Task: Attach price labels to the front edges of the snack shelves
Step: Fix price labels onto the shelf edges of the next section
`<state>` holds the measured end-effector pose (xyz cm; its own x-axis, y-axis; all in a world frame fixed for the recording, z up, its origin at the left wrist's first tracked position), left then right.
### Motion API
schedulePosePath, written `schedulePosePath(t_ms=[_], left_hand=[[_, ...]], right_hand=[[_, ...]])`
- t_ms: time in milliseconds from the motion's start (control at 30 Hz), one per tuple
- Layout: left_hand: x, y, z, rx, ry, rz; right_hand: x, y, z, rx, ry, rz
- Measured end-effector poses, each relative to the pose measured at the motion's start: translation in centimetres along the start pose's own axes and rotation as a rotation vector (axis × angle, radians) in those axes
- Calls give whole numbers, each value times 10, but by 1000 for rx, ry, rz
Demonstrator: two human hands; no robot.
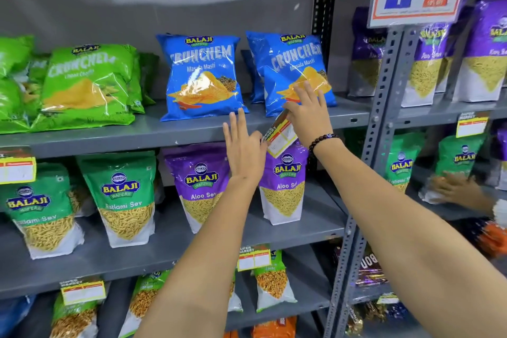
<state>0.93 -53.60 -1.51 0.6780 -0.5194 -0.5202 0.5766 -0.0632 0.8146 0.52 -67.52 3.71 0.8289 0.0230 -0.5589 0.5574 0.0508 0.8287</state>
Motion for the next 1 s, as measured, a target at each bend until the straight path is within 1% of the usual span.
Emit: schedulePosePath(t_ms=[133, 233, 333, 400, 533, 667, 833, 933, 1000], left_hand=[[3, 4, -4, -30, -31, -19], [5, 2, -11, -40, -41, -42], [5, 0, -12, 5, -17, -90], [5, -1, -12, 31, 3, -110], [-3, 3, -14, 111, 40, -102], [-11, 10, -22, 163, 61, -130], [-15, 14, -35, 111, 39, -199], [-17, 15, -41, 105, 38, -199], [-18, 15, -42, 105, 37, -192]], right_hand=[[3, 1, 7, -2, 31, -23], [5, -5, 11, 12, 105, -47], [3, -14, 9, 20, 201, -37], [4, -18, 3, -13, 230, -81], [6, -24, -1, -36, 250, -118], [10, -31, -2, 7, 306, -144], [16, -30, -13, 35, 358, -196], [19, -28, -16, 69, 384, -228], [19, -26, -18, 89, 382, -207]])
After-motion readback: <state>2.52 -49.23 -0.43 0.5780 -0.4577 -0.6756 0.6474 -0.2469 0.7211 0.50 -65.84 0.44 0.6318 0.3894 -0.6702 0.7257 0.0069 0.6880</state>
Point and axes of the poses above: each hand's wrist, its own y-axis towards the middle knuckle, its own x-axis out of the palm, z = x × y, the point moved 5 cm from there along y, towards the middle knuckle, and after that the axes turned 9 degrees about z, right-handed, at the moved point
